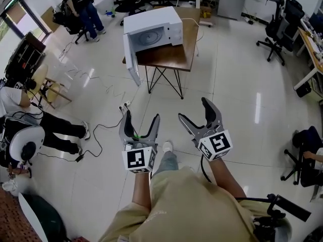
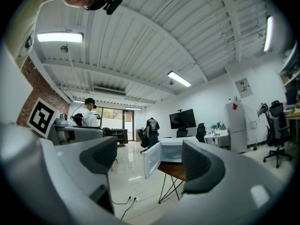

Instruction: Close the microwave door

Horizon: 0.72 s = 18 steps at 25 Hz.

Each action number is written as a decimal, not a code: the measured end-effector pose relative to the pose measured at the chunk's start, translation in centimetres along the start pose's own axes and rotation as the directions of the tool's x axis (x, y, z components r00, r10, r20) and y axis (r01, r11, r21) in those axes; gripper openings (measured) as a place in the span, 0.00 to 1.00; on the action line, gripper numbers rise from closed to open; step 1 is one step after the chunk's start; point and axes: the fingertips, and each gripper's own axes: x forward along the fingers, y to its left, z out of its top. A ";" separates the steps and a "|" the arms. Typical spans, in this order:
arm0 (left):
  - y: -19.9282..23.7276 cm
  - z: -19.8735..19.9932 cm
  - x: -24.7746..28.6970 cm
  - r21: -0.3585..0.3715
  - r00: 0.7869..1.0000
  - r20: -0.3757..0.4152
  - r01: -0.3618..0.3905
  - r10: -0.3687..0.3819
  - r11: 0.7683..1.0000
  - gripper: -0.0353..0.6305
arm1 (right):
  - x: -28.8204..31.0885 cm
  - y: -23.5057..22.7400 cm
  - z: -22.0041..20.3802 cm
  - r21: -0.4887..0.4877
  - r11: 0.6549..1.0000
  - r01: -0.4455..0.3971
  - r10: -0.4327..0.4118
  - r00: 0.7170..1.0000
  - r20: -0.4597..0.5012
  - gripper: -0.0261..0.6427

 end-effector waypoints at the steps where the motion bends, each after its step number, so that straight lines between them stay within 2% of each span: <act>1: 0.8 -0.1 0.7 -0.008 1.000 0.021 0.005 -0.005 1.000 0.70 | 0.8 -0.2 -0.3 -0.003 1.000 0.008 -0.008 1.000 -0.005 0.67; 9: 8.0 1.2 6.4 -0.003 0.995 0.074 0.075 -0.074 0.997 0.70 | 10.9 -0.2 1.1 -0.048 0.998 0.048 -0.047 0.999 0.017 0.66; 15: 14.8 0.1 9.1 -0.035 0.994 0.071 0.088 -0.086 0.995 0.70 | 17.8 2.3 -0.5 -0.069 0.997 0.035 -0.036 0.999 -0.014 0.66; 18: 17.3 -1.4 11.1 -0.046 0.995 0.049 0.091 -0.089 0.995 0.70 | 20.3 1.7 -2.1 -0.060 0.997 0.049 -0.051 0.998 -0.039 0.66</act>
